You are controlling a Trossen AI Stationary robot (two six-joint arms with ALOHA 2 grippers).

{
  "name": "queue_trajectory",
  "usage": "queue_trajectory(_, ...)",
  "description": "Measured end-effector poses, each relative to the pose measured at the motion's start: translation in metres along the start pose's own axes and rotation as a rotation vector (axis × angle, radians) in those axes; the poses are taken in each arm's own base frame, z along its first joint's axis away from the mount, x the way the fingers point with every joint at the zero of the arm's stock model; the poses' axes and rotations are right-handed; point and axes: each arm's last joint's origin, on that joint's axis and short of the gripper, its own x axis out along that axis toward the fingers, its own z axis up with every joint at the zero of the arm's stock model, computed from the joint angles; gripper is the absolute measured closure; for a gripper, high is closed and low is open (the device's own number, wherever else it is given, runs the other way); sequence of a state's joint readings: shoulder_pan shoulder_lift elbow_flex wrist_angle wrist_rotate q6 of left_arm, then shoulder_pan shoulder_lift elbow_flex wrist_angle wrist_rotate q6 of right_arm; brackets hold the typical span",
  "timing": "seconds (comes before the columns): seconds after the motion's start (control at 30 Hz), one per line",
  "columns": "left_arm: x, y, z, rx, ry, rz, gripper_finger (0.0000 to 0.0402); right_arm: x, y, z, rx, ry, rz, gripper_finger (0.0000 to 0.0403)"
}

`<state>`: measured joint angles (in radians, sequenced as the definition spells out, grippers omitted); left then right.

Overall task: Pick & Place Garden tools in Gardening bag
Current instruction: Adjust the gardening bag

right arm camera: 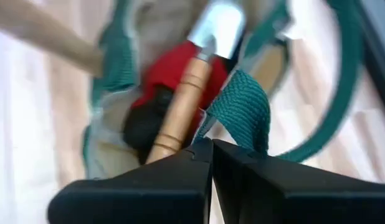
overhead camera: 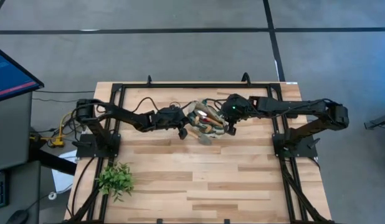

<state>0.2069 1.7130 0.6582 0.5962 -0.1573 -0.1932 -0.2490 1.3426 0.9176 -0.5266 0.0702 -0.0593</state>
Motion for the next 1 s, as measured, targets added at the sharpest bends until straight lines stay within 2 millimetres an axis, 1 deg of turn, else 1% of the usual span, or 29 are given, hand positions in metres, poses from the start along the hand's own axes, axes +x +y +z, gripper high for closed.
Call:
queue_trajectory(0.13,0.001,0.004,0.003,-0.007,-0.024,-0.005,0.04,0.0,0.007,0.001,-0.002,-0.006,0.057,0.0403)
queue_trajectory(0.3,-0.001,0.014,0.016,0.004,-0.072,0.019,0.04,-0.001,0.014,0.002,-0.005,-0.023,0.076,0.0403)
queue_trajectory(0.43,0.003,0.02,0.025,-0.003,-0.085,-0.015,0.04,-0.002,0.021,0.005,0.004,-0.05,0.098,0.0403)
queue_trajectory(0.53,0.007,0.023,0.028,0.023,-0.086,-0.015,0.04,-0.003,0.027,0.007,0.011,-0.068,0.13,0.0403)
queue_trajectory(0.7,0.019,0.025,0.032,0.043,-0.092,-0.01,0.04,-0.004,0.034,0.01,0.012,-0.099,0.148,0.0403)
queue_trajectory(1.0,0.056,0.024,0.031,0.091,-0.063,-0.038,0.04,-0.005,0.04,0.009,0.032,-0.098,0.163,0.0403)
